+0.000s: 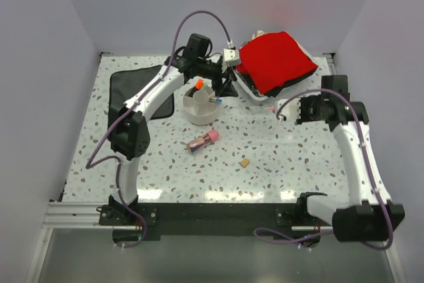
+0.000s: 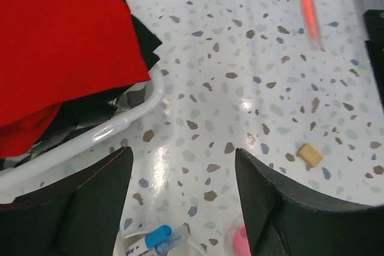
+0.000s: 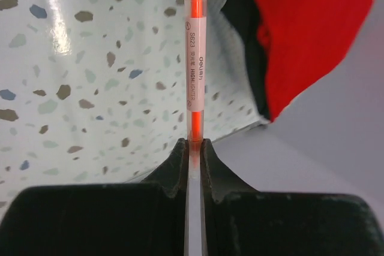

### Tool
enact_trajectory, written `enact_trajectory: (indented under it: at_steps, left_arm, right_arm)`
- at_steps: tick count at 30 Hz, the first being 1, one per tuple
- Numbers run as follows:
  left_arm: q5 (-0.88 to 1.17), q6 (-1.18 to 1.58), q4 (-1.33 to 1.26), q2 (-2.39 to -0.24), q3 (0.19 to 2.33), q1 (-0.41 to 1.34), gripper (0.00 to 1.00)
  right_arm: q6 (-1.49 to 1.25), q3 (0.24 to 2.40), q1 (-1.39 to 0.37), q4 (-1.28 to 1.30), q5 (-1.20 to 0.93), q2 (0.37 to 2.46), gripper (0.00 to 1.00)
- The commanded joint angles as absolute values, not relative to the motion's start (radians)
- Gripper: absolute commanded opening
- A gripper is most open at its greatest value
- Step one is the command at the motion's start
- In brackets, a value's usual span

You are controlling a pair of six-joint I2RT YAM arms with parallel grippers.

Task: Sort the stationery into containers
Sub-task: Pick up the pen from the center of the board.

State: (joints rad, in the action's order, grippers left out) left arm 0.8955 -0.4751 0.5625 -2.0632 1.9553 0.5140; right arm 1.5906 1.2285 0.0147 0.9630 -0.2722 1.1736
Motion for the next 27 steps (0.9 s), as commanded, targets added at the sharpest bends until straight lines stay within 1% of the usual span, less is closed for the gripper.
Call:
enact_trajectory:
  at_steps: [1, 4, 5, 7, 8, 9, 10, 11, 12, 13, 14, 15, 16, 17, 18, 20, 27]
  left_arm:
    - [1.196, -0.497, 0.805, -2.144, 2.155, 0.517, 0.69]
    - [1.339, -0.459, 0.824, -2.154, 2.148, 0.515, 0.68]
    - [1.423, -0.401, 0.812, -2.149, 2.116, 0.515, 0.68]
    - [1.518, -0.286, 0.68, -2.137, 2.053, 0.517, 0.68]
    - [1.592, -0.115, 0.598, -2.116, 1.964, 0.523, 0.67]
    - [1.606, -0.019, 0.404, -2.1, 1.918, 0.528, 0.67]
    - [1.612, 0.114, 0.321, -2.083, 1.834, 0.541, 0.65]
    - [1.608, 0.173, 0.237, -2.044, 1.791, 0.546, 0.65]
    - [1.597, 0.254, 0.001, -2.02, 1.74, 0.551, 0.66]
    - [1.589, 0.533, -0.199, -2.001, 1.683, 0.56, 0.66]
    - [1.583, 0.739, -0.439, -1.985, 1.561, 0.563, 0.66]
    - [1.583, 0.97, -1.007, -1.999, 1.518, 0.568, 0.66]
    - [1.583, 1.396, -1.254, -2.032, 1.506, 0.575, 0.66]
    - [1.597, 1.593, -1.621, -2.134, 1.573, 0.581, 0.65]
    - [1.606, 1.773, -1.717, -2.187, 1.627, 0.587, 0.63]
    - [1.597, 1.662, -1.57, -2.174, 1.609, 0.595, 0.6]
    - [1.6, 1.649, -1.52, -2.197, 1.663, 0.632, 0.61]
  right_arm:
    - [1.854, 1.189, -0.095, 1.064, -0.273, 1.03, 0.0]
    - [1.948, 1.157, -0.112, 1.052, -0.334, 0.944, 0.0]
    - [1.969, 1.143, -0.113, 1.045, -0.347, 0.922, 0.0]
    - [2.015, 1.109, -0.112, 1.011, -0.405, 0.878, 0.0]
    - [2.031, 1.103, -0.113, 1.006, -0.429, 0.868, 0.0]
    - [2.048, 1.094, -0.112, 1.0, -0.449, 0.865, 0.0]
    - [2.078, 1.074, -0.113, 0.98, -0.489, 0.853, 0.0]
    - [2.095, 1.063, -0.112, 0.968, -0.5, 0.85, 0.0]
    - [2.12, 1.049, -0.113, 0.95, -0.511, 0.848, 0.0]
    - [2.129, 1.03, -0.114, 0.913, -0.521, 0.848, 0.0]
    - [2.134, 1.025, -0.114, 0.896, -0.544, 0.851, 0.0]
    - [2.137, 1.025, -0.115, 0.879, -0.557, 0.856, 0.0]
    - [2.141, 1.023, -0.118, 0.859, -0.564, 0.859, 0.0]
    - [2.149, 1.022, -0.121, 0.848, -0.578, 0.867, 0.0]
    - [2.172, 1.016, -0.121, 0.833, -0.584, 0.87, 0.0]
    - [2.195, 0.993, -0.121, 0.789, -0.6, 0.874, 0.0]
    - [2.276, 1.002, -0.15, 0.762, -0.626, 0.94, 0.0]
